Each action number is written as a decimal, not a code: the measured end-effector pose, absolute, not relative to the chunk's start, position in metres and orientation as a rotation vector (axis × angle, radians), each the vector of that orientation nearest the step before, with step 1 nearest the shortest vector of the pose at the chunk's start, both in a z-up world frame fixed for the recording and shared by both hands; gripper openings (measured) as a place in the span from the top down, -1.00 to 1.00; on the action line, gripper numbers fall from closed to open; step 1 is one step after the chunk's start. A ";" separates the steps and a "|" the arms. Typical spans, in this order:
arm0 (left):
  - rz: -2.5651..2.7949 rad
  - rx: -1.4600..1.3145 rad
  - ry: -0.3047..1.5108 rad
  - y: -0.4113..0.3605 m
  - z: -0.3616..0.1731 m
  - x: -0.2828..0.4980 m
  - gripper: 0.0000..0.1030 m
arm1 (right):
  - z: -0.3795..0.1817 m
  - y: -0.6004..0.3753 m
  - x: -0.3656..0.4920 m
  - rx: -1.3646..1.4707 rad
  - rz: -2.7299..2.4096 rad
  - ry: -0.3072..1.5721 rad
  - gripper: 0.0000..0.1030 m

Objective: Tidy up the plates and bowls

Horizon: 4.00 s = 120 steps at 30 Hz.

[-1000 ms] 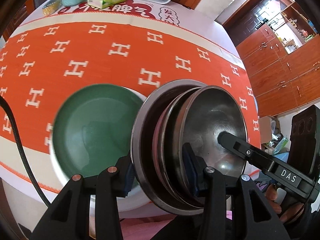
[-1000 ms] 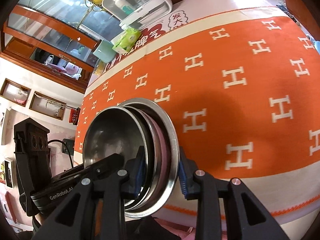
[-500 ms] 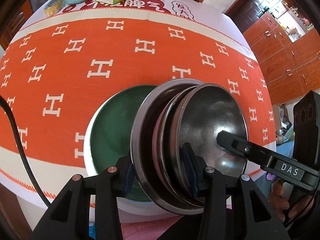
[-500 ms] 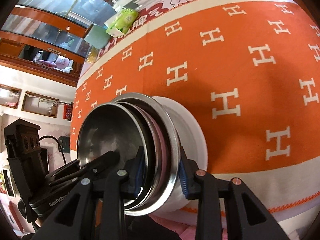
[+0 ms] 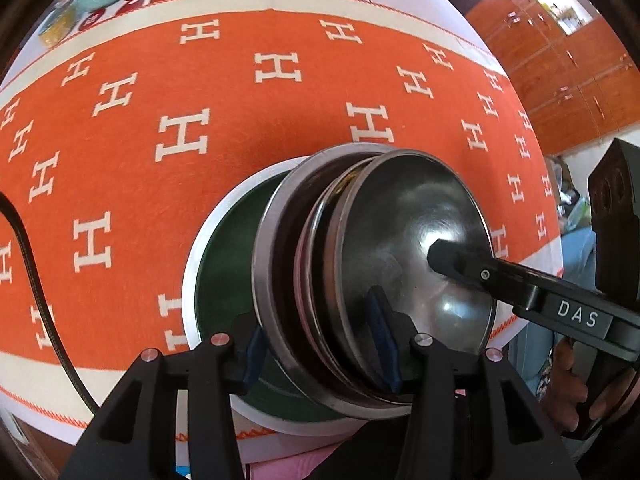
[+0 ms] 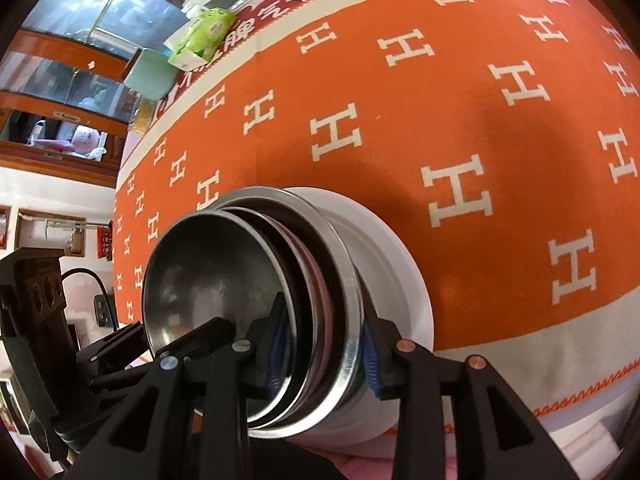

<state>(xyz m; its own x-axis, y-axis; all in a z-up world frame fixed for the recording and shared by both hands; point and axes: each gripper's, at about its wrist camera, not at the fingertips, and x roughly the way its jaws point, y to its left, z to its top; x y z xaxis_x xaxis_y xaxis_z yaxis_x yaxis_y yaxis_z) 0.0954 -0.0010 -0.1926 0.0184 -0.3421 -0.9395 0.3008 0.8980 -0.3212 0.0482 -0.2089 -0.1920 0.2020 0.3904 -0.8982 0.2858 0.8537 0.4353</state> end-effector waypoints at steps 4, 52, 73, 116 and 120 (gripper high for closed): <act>-0.537 0.009 1.479 -0.002 -0.195 0.101 0.12 | -0.194 -0.208 0.049 0.614 0.053 1.383 0.29; -0.348 -0.041 1.061 0.065 -0.058 0.008 -0.50 | -0.036 -0.156 -0.067 0.219 0.038 0.950 -0.84; -0.236 0.058 0.818 0.043 0.004 -0.064 -0.69 | -0.015 -0.149 -0.119 0.163 -0.051 0.890 -0.92; -0.142 0.043 0.817 0.061 -0.008 -0.058 -0.99 | -0.019 -0.135 -0.119 0.134 -0.134 0.880 -1.00; -0.140 0.045 0.820 0.062 -0.008 -0.059 -0.99 | -0.018 -0.133 -0.117 0.132 -0.130 0.885 -1.00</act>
<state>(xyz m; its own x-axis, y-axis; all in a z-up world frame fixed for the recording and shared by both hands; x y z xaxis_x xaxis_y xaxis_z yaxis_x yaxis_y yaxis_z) -0.0585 0.0623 -0.0083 0.6732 -0.1072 -0.7316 0.1422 0.9897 -0.0142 -0.1167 -0.1332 -0.0183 0.6264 -0.0585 -0.7773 0.1675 0.9840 0.0609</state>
